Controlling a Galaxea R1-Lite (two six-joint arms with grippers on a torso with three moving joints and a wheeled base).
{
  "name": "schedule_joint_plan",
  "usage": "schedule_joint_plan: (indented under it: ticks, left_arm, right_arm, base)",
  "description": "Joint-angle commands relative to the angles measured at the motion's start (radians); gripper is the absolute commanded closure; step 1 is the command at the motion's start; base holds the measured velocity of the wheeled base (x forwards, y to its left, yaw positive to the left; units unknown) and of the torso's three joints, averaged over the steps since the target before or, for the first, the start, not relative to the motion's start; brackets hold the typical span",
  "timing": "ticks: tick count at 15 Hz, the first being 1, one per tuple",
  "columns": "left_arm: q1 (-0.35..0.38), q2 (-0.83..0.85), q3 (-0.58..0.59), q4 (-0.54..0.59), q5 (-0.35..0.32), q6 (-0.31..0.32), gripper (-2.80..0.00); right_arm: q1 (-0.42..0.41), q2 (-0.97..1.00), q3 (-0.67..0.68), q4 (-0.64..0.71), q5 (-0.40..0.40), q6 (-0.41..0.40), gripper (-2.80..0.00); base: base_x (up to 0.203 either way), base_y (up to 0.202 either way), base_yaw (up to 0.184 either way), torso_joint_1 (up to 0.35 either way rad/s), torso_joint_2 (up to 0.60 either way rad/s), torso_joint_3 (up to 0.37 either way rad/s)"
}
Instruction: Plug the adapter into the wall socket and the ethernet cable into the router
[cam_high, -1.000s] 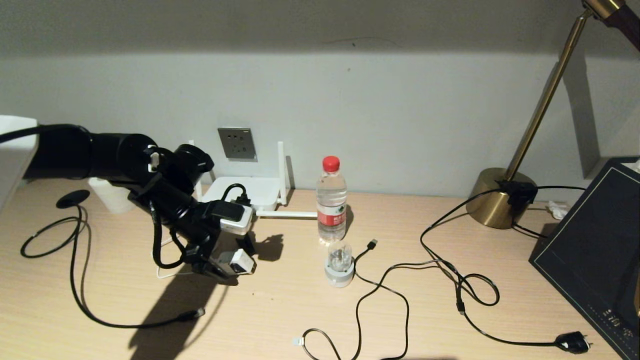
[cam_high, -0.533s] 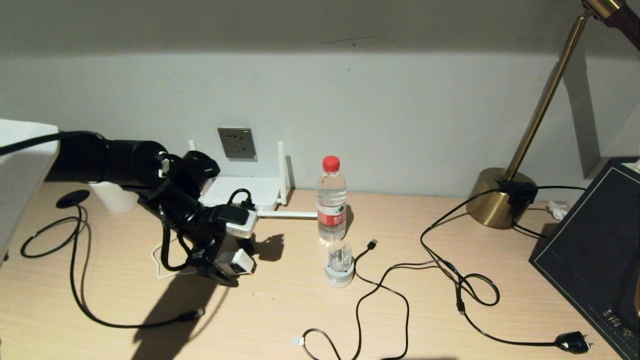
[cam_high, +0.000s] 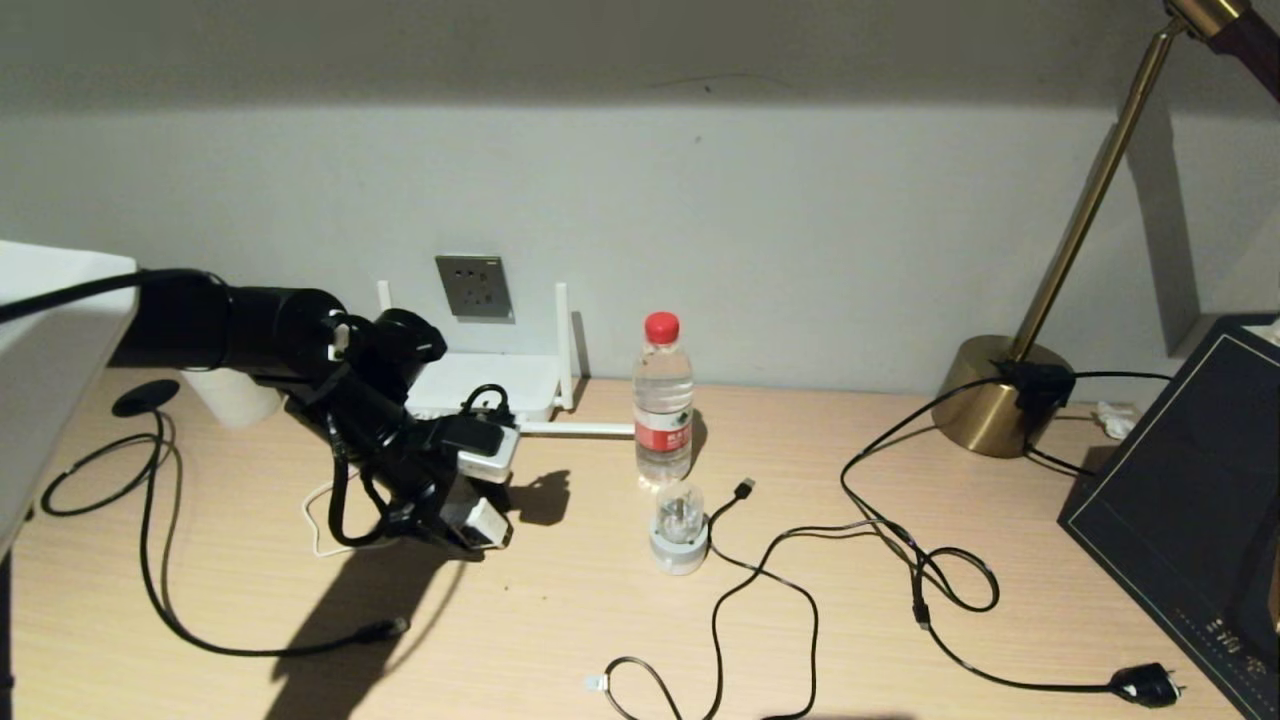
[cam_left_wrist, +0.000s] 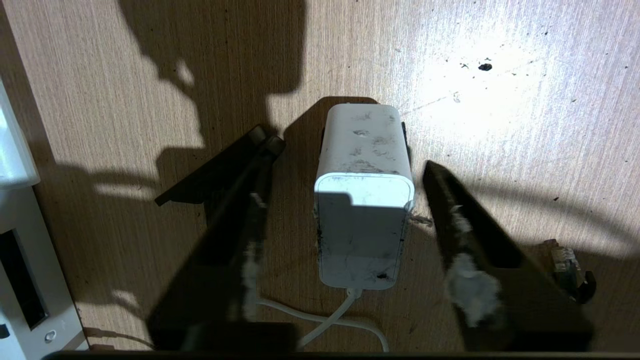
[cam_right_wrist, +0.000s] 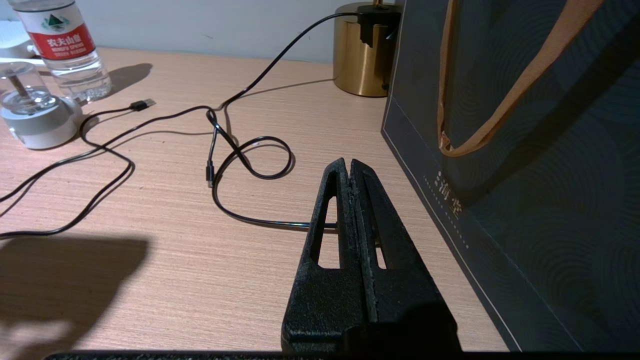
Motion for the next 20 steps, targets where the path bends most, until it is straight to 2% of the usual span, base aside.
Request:
schedule_joint_plan:
  ticks: [1, 9, 10, 11, 12, 13, 15, 18, 19, 20]
  left_arm:
    - [0.000, -0.002, 0.000, 0.004, -0.002, 0.008, 0.00]
    - [0.000, -0.012, 0.050, -0.006, -0.013, 0.007, 0.00]
    - [0.000, -0.026, 0.046, -0.013, -0.038, 0.006, 0.00]
    - [0.000, -0.048, 0.029, -0.033, -0.099, 0.000, 0.00]
    - [0.000, -0.077, 0.000, -0.068, -0.172, -0.034, 0.00]
    - [0.002, -0.119, -0.014, -0.101, -0.231, -0.100, 0.00]
    - [0.025, -0.227, -0.022, -0.174, -0.276, -0.273, 0.00]
    - [0.066, -0.323, -0.016, -0.294, -0.267, -0.739, 0.00]
    - [0.107, -0.330, 0.023, -0.396, -0.238, -0.831, 0.00]
    - [0.147, -0.325, 0.105, -0.526, -0.220, -0.852, 0.00]
  right_arm:
    - [0.000, 0.002, 0.035, -0.001, 0.000, -0.001, 0.00]
    - [0.000, 0.002, 0.035, -0.001, 0.000, -0.001, 0.00]
    - [0.000, 0.002, 0.035, -0.001, 0.000, -0.001, 0.00]
    - [0.000, 0.002, 0.035, -0.001, 0.000, -0.001, 0.00]
    - [0.000, 0.002, 0.035, -0.001, 0.000, -0.001, 0.00]
    - [0.000, 0.002, 0.035, -0.001, 0.000, -0.001, 0.00]
    - [0.000, 0.002, 0.035, -0.001, 0.000, -0.001, 0.00]
    - [0.000, 0.002, 0.035, -0.001, 0.000, -0.002, 0.00]
    - [0.000, 0.002, 0.035, -0.001, 0.000, -0.001, 0.00]
    - [0.000, 0.002, 0.035, -0.001, 0.000, -0.001, 0.00]
  base:
    - [0.000, 0.000, 0.000, 0.000, 0.00, 0.000]
    - [0.000, 0.000, 0.000, 0.000, 0.00, 0.000]
    - [0.000, 0.000, 0.000, 0.000, 0.00, 0.000]
    - [0.000, 0.000, 0.000, 0.000, 0.00, 0.000]
    - [0.000, 0.000, 0.000, 0.000, 0.00, 0.000]
    - [0.000, 0.000, 0.000, 0.000, 0.00, 0.000]
    - [0.000, 0.000, 0.000, 0.000, 0.00, 0.000]
    - [0.000, 0.000, 0.000, 0.000, 0.00, 0.000]
    - [0.000, 0.000, 0.000, 0.000, 0.00, 0.000]
    - [0.000, 0.000, 0.000, 0.000, 0.00, 0.000]
